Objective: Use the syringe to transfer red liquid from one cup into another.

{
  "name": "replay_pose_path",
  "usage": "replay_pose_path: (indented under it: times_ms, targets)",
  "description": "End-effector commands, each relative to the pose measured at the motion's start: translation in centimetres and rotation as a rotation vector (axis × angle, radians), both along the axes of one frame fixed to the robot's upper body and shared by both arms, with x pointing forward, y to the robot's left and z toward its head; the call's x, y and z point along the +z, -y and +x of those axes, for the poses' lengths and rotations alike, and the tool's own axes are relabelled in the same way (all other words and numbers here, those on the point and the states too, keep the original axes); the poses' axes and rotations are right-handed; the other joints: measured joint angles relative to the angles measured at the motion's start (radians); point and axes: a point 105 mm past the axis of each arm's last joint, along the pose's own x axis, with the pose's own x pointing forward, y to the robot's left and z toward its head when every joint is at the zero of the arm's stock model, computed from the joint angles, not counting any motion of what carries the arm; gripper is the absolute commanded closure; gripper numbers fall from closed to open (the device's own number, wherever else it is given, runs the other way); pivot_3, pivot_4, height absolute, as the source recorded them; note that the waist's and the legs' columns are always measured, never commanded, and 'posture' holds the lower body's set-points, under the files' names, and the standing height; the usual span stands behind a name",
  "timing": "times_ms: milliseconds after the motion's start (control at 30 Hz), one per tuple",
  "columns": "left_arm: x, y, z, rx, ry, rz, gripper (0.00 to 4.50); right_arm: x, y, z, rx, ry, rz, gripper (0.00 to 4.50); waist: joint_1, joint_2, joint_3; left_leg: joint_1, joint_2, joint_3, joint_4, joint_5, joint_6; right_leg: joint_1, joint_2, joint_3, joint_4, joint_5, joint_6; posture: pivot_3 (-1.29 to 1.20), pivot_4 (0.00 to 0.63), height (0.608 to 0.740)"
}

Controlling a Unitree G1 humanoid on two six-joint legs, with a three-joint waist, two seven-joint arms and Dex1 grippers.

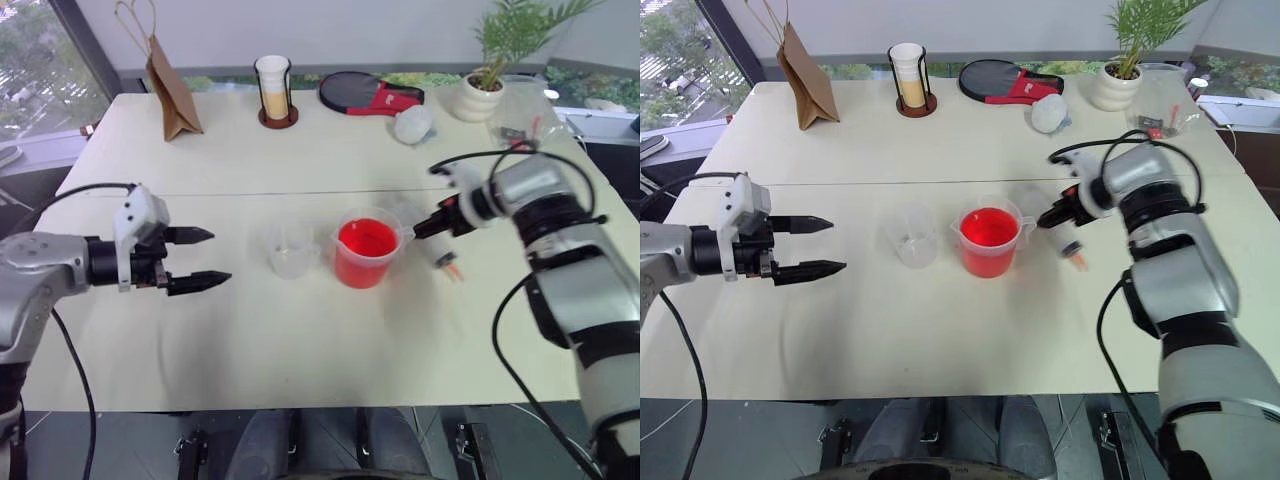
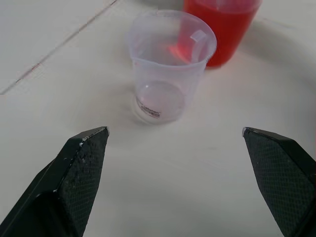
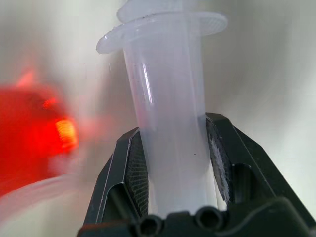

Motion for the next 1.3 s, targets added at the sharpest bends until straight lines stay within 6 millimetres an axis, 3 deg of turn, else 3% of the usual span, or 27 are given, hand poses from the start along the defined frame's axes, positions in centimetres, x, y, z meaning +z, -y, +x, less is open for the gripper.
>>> replay_pose_path:
  times_ms: [33, 133, 200, 267, 367, 467, 600, 900, 1133, 1300]
  targets:
    - [1.4, 0.4, 1.5, -0.017, 0.059, -0.037, 0.0, 9.0, 0.4, 2.0, 0.037, 0.503, 0.043, 3.13, -0.005, 0.0, 0.0, 0.0, 0.0, 0.0, 0.0, 0.0, -0.001, 0.0, 0.0, 0.0, 0.0, 0.0, 0.0, 0.0, 0.15, 0.74]
    - [2.0, 0.9, 2.9, -0.037, 0.09, -0.04, 0.0, 14.3, -1.1, 1.3, 0.092, 0.858, 0.127, 3.13, -0.022, -0.001, 0.0, 0.001, 0.002, 0.002, -0.002, 0.001, -0.001, -0.001, 0.002, 0.0, 0.001, 0.0, 0.0, 0.0, 0.15, 0.74]
    - [2.3, 1.3, 3.6, -0.057, 0.102, -0.04, 0.0, 16.7, -2.7, 0.1, 0.116, 1.039, 0.219, 3.13, -0.031, -0.001, 0.0, 0.002, 0.004, 0.003, -0.003, 0.001, -0.001, -0.001, 0.004, -0.001, 0.002, 0.0, 0.0, 0.0, 0.15, 0.74]
    - [2.8, 1.9, 4.3, -0.089, 0.117, -0.037, 0.0, 18.3, -5.1, -1.8, 0.172, 1.107, 0.419, 3.13, -0.038, -0.001, 0.0, 0.002, 0.005, 0.003, -0.003, 0.001, -0.001, -0.001, 0.006, -0.001, 0.004, 0.0, 0.001, 0.0, 0.15, 0.74]
    - [3.8, 2.6, 5.1, -0.129, 0.141, -0.041, 0.0, 19.1, -8.3, -4.3, 0.27, 1.12, 0.627, 3.13, -0.038, -0.001, 0.0, 0.002, 0.006, 0.003, -0.002, 0.001, 0.0, -0.001, 0.008, -0.001, 0.006, 0.0, 0.001, 0.0, 0.15, 0.74]
    - [5.5, 3.1, 5.7, -0.159, 0.167, -0.064, 0.0, 17.7, -11.5, -7.4, 0.428, 1.047, 0.742, 3.13, -0.033, -0.001, 0.0, 0.001, 0.006, 0.002, -0.001, 0.001, 0.0, -0.001, 0.008, -0.001, 0.007, 0.0, 0.001, 0.0, 0.15, 0.74]
    - [8.4, 3.5, 6.1, -0.209, 0.228, -0.072, 0.0, 13.0, -14.0, -10.5, 0.543, 0.944, 0.733, 3.13, -0.008, -0.004, 0.0, 0.001, 0.005, -0.002, 0.004, -0.001, 0.003, 0.002, 0.01, -0.001, 0.007, 0.0, 0.001, 0.0, 0.15, 0.74]
    - [11.9, 7.8, 5.4, -0.363, 0.361, -0.138, 0.0, 8.9, -14.9, -10.2, 0.473, 0.974, 0.664, 3.13, -0.008, -0.004, 0.0, 0.001, 0.004, -0.004, 0.013, -0.002, 0.006, 0.007, 0.011, 0.001, 0.005, 0.0, 0.002, 0.0, 0.15, 0.74]
    - [13.4, 10.9, 8.2, -0.341, 0.502, -0.221, 0.0, 7.3, -14.9, -9.9, 0.47, 0.958, 0.624, 3.13, -0.009, -0.005, 0.001, 0.001, 0.004, -0.004, 0.013, -0.002, 0.005, 0.007, 0.011, 0.001, 0.005, 0.0, 0.002, 0.0, 0.15, 0.74]
    - [13.7, 12.0, 8.7, -0.376, 0.514, -0.252, 0.0, 6.2, -14.7, -9.7, 0.465, 0.945, 0.602, 3.13, -0.013, -0.005, 0.001, 0.001, 0.005, -0.003, 0.013, -0.002, 0.005, 0.006, 0.012, 0.001, 0.005, 0.0, 0.002, 0.0, 0.15, 0.74]
